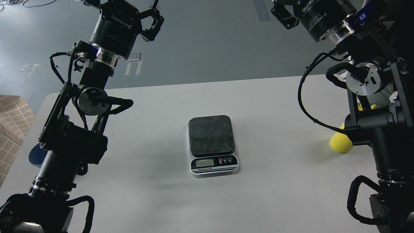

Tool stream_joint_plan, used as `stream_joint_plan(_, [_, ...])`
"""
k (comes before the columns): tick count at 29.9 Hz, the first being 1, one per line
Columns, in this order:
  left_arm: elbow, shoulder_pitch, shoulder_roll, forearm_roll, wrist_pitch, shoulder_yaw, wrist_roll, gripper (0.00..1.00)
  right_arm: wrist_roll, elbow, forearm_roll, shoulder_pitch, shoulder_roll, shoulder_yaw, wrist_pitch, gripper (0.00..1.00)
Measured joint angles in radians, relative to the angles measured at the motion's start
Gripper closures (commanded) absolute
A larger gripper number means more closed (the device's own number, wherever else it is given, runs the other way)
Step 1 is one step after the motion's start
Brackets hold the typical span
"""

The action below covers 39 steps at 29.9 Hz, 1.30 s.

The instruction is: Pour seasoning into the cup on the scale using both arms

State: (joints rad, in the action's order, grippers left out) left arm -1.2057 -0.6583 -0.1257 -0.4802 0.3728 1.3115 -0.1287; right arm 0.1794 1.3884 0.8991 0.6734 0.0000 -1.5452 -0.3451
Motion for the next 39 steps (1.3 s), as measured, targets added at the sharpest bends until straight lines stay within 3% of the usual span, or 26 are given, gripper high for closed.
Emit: stream_joint_plan(39, [0.000,0.002,-0.010,0.000,0.008,-0.006,-0.001,0.01,0.000,-0.005,0.001,-0.003,0.000,0.001,-0.001,0.01])
